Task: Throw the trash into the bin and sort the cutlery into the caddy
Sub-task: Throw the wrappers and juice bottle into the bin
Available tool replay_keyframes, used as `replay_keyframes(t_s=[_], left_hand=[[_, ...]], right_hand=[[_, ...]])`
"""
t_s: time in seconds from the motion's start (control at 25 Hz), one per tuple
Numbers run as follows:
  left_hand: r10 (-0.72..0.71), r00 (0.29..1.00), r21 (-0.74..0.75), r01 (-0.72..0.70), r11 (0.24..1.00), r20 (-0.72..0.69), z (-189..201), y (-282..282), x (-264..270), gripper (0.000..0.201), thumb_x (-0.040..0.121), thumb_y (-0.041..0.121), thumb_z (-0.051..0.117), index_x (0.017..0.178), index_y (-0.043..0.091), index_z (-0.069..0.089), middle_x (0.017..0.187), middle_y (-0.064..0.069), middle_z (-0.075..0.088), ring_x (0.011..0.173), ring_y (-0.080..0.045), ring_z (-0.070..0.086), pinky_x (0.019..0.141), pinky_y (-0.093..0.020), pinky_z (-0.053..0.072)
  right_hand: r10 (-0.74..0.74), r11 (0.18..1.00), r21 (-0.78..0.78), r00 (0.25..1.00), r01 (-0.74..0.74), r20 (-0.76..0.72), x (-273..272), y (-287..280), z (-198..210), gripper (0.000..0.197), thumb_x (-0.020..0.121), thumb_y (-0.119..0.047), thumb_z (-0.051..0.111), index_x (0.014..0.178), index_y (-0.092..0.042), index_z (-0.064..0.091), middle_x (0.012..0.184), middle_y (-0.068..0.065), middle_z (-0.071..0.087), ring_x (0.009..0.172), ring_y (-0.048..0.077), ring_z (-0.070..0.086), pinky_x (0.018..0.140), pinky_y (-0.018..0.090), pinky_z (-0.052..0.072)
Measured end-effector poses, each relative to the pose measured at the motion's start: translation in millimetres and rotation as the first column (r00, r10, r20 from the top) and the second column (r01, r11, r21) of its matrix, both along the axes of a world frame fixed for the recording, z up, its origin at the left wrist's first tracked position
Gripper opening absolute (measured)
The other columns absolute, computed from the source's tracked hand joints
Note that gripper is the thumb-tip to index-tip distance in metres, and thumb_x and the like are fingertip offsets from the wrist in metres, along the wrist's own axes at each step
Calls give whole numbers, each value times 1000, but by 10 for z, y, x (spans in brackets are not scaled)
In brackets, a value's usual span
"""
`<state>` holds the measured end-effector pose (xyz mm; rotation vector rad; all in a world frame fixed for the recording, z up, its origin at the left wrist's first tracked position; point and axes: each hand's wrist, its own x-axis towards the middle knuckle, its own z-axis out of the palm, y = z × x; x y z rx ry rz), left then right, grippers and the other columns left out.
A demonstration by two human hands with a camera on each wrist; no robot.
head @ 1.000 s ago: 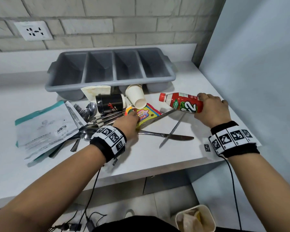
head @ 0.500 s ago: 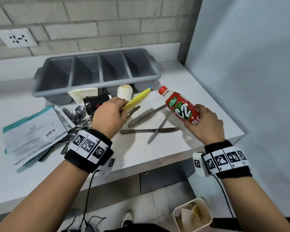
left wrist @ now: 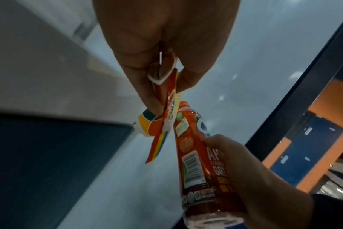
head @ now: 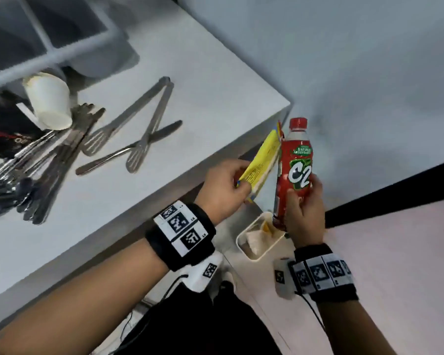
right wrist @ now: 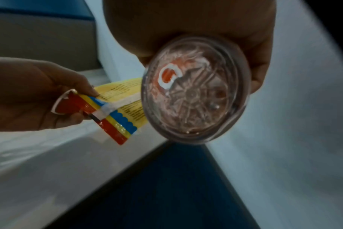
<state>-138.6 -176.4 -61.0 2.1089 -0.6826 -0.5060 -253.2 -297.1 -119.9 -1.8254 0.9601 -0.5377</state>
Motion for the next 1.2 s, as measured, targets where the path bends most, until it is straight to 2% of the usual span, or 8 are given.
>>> replay_keyframes(t_s=[0.2, 0.52, 0.6, 0.72, 0.88, 0.96, 1.12, 1.2], left_hand=[[-185, 958, 237, 236, 942, -219, -1170, -387, -162, 42, 81, 1, 53, 121, 11, 60, 119, -12, 64, 103, -26, 62, 83, -16, 39], [-340, 858, 365, 480, 798, -385, -3553, -719, -180, 59, 83, -2, 47, 137, 22, 45, 125, -11, 63, 100, -29, 67, 84, -30, 57], [-295, 850, 384, 473, 793, -437, -4109, -760, -208, 57, 85, -2, 45, 137, 20, 45, 126, -12, 63, 97, -32, 68, 81, -34, 58], [-261, 880, 414, 426, 804, -397, -4907, -858, -281, 56, 86, -3, 46, 137, 19, 47, 122, -13, 64, 106, -29, 64, 83, -13, 45], [-244, 888, 391, 399, 829, -389, -5829, -1072, -303, 57, 88, -4, 45, 141, 19, 42, 128, -19, 60, 111, -30, 60, 96, -26, 45], [-335, 839, 411, 512, 754, -430, -6140, -1160, -274, 59, 93, 1, 43, 146, 20, 29, 140, -17, 50, 120, -28, 55, 102, -28, 42], [-539, 627, 522, 775, 358, -562, -6496, -1309, -275, 67, 97, 13, 37, 150, 27, -2, 155, -14, 28, 134, -31, 42, 108, -31, 37], [-518, 638, 560, 763, 322, -570, -6532, -1361, -290, 72, 95, 14, 41, 150, 31, -2, 156, -13, 26, 136, -29, 40, 111, -32, 36]], right_hand=[[-195, 929, 278, 962, 243, -192, -552, 113, -1166, 71, 69, -47, 45, 131, -12, 41, 117, 13, 61, 108, 32, 59, 94, 44, 48], [-226, 814, 373, 834, 445, -503, -552, 204, -3227, 65, 89, -29, 54, 145, -26, 22, 137, 18, 46, 119, 36, 52, 103, 46, 44], [-203, 800, 383, 809, 462, -551, -527, 101, -3698, 63, 88, -33, 54, 144, -31, 24, 131, 18, 49, 113, 36, 55, 98, 44, 47], [-159, 800, 360, 748, 480, -644, -474, -50, -4382, 63, 87, -38, 53, 143, -32, 24, 123, 16, 53, 108, 35, 58, 91, 40, 47], [-113, 854, 326, 758, 404, -642, -266, -201, -5141, 71, 84, -35, 55, 146, -25, 23, 132, 18, 50, 115, 36, 55, 98, 43, 47], [-28, 870, 372, 785, 323, -618, -212, -271, -5479, 75, 82, -27, 57, 147, -19, 22, 147, 16, 35, 129, 35, 43, 109, 43, 39], [278, 914, 399, 599, 76, -751, -204, -365, -5917, 51, 86, -24, 56, 133, -10, 44, 141, 16, 41, 128, 32, 42, 105, 37, 40], [315, 903, 427, 593, 54, -741, -191, -373, -6018, 49, 87, -24, 57, 133, -11, 45, 138, 16, 43, 125, 33, 45, 100, 38, 44]])
